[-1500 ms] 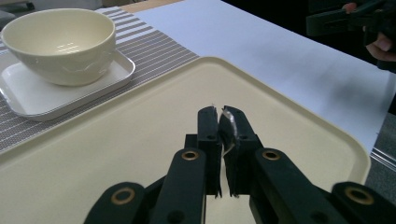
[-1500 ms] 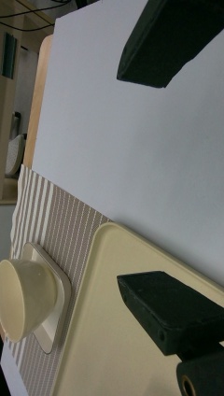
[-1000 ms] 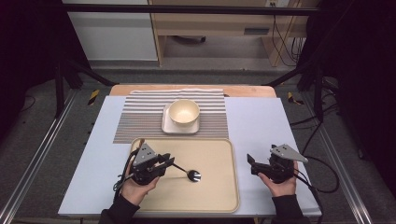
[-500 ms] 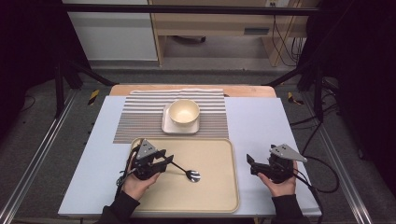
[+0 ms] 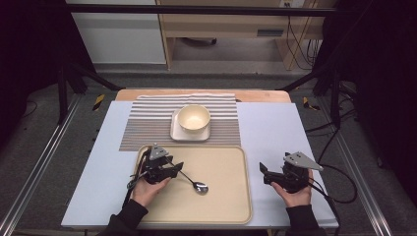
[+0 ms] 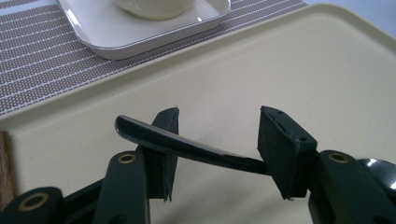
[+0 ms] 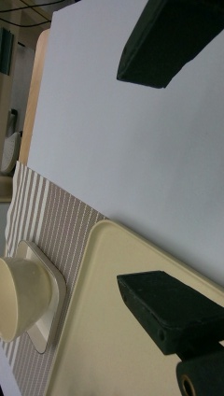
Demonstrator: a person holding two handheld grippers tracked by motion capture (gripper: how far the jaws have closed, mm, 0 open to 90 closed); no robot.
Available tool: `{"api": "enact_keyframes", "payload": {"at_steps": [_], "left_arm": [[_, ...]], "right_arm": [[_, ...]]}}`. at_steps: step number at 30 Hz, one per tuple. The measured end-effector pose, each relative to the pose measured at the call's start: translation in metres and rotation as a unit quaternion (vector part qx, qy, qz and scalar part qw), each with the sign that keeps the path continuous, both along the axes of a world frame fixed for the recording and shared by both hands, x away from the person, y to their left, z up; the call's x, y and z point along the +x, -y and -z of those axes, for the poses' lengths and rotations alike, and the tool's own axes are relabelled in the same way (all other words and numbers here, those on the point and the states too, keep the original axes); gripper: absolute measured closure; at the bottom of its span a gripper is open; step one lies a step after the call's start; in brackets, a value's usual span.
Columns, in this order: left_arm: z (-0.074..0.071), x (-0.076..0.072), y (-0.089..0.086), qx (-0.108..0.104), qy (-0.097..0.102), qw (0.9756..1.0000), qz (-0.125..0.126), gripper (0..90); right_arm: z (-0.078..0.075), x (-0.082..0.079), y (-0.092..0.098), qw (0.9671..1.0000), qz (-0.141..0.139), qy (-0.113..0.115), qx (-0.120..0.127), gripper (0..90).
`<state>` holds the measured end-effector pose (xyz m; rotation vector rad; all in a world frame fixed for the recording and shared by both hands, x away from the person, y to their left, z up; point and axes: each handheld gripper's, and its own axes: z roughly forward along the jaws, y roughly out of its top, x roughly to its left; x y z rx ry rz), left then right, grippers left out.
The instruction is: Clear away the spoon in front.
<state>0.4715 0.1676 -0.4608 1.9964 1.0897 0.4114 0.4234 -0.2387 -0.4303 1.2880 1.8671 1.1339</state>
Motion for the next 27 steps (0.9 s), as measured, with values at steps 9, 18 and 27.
{"api": "enact_keyframes", "payload": {"at_steps": [9,18,27], "left_arm": [[0.0088,0.0065,0.0040,0.035,-0.008,0.9993,-0.007,42.0],[0.0109,0.0095,0.0037,0.056,0.001,0.9984,-0.005,29.5],[0.0044,0.0095,-0.0028,0.037,0.017,0.9990,-0.019,25.5]], "right_arm": [[0.0008,0.0002,-0.0009,1.0000,-0.002,-0.003,0.000,4.3],[0.0013,0.0007,-0.0007,1.0000,-0.002,-0.002,-0.005,4.3],[0.0019,0.0010,-0.0017,1.0000,-0.002,-0.004,-0.006,4.3]]}}
